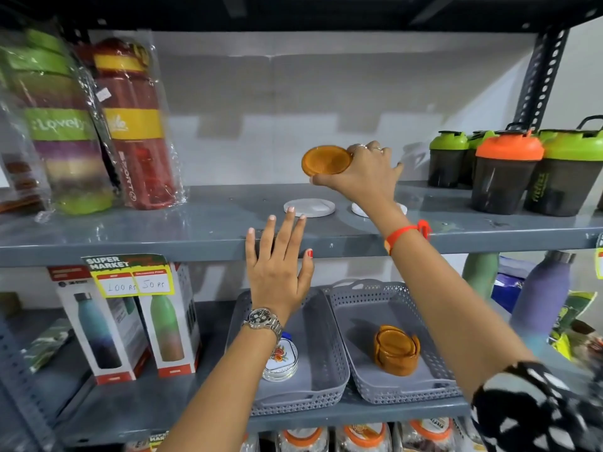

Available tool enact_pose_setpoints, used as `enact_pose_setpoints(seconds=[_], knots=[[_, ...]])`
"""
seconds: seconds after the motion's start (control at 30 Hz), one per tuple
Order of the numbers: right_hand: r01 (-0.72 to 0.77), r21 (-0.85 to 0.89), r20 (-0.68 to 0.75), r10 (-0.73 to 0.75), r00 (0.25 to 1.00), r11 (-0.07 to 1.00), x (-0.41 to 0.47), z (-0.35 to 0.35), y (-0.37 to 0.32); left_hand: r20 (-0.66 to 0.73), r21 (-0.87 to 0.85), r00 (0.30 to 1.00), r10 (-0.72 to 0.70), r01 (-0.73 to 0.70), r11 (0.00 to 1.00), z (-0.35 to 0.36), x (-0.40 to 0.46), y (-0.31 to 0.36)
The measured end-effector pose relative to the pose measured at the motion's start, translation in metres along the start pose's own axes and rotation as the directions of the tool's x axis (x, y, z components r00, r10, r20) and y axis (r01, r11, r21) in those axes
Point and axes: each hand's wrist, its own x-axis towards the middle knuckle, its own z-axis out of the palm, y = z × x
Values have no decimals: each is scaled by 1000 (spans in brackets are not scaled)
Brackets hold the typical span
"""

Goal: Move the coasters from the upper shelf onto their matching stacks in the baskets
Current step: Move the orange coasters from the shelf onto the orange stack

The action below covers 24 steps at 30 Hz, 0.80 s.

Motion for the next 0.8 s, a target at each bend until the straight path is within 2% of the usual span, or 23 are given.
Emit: enact_pose_setpoints(seconds=[0.17, 0.27, 0.43, 0.57, 0.7, 0.8], knots=[[121, 127, -295, -79, 952, 985, -54, -25, -3, 12, -19, 1000, -19, 19, 1000, -1, 0, 1], [192, 121, -476, -113, 872, 974, -80, -31, 0, 24, -16, 999, -26, 27, 1000, -2, 1, 1], [265, 138, -622, -125, 773, 954, -104, -43, 4, 55, 7, 998, -17, 17, 1000, -4, 2, 2], [230, 169, -563, -98, 821, 958, -106, -46, 10, 29, -3, 999, -25, 25, 1000, -2, 1, 2], [143, 303, -382, -17, 924, 942, -113, -45, 28, 6, 3, 1000, -21, 21, 1000, -1, 0, 2], [106, 389, -273, 5, 962, 915, -130, -42, 46, -9, 4, 1000, -20, 20, 1000, 0, 0, 3]])
